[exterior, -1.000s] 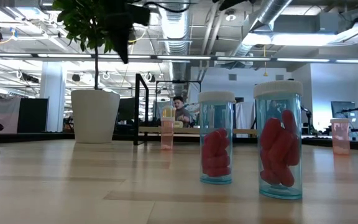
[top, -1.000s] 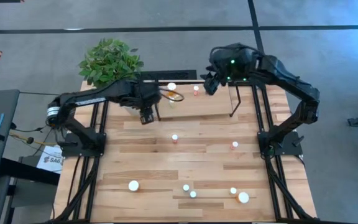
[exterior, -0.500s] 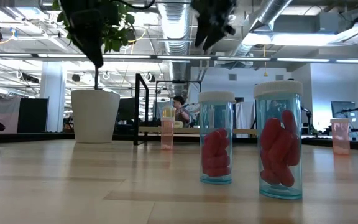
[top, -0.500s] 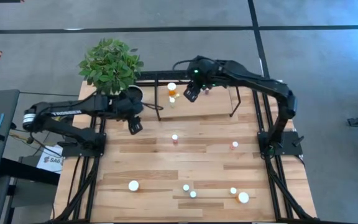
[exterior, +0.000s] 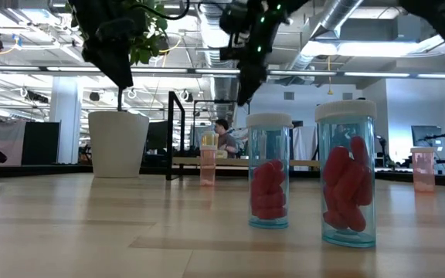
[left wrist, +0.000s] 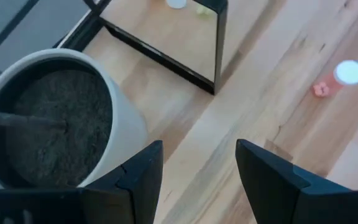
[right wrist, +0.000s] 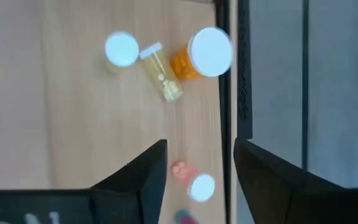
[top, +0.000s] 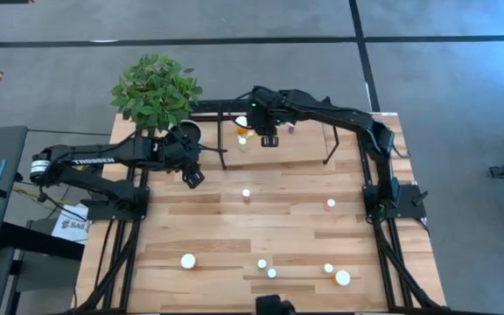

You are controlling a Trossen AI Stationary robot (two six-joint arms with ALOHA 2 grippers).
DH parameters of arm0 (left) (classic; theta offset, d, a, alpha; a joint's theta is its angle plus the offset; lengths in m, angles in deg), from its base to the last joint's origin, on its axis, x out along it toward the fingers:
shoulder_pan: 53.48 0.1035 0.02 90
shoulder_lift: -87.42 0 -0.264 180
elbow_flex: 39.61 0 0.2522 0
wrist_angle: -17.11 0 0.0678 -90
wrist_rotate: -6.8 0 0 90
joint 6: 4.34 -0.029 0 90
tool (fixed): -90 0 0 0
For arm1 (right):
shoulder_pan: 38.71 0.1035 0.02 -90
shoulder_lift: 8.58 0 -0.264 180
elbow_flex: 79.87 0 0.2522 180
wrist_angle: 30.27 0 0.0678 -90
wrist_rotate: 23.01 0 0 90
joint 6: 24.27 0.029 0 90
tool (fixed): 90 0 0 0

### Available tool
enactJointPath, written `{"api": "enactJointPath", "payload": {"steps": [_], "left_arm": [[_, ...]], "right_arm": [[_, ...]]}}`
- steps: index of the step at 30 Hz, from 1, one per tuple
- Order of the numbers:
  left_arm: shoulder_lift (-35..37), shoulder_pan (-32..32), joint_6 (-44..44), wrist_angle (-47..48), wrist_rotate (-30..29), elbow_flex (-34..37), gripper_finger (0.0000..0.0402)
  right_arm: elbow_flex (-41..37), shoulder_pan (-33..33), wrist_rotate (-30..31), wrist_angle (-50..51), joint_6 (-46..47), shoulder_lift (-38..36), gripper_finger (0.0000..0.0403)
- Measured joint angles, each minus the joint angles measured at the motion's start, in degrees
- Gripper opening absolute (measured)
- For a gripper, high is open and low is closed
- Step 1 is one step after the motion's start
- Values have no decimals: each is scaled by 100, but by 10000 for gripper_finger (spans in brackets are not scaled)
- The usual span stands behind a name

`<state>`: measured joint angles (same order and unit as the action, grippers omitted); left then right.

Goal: Pick and place medicine bottles onto shelf by color
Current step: Remove the top yellow pill bottle from the shelf

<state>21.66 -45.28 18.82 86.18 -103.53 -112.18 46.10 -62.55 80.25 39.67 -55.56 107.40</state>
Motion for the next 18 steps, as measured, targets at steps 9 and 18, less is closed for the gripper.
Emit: {"api": "enactJointPath", "payload": {"steps": [9,18], "left_arm": [[0,131,753,-2,-147,0,190],[0,458,775,-127,-157,0,190]], "right_arm": [[-1,-551,-1275,-386,-235,456,164],[1,-862,-1959,-714,122,525,167]]}}
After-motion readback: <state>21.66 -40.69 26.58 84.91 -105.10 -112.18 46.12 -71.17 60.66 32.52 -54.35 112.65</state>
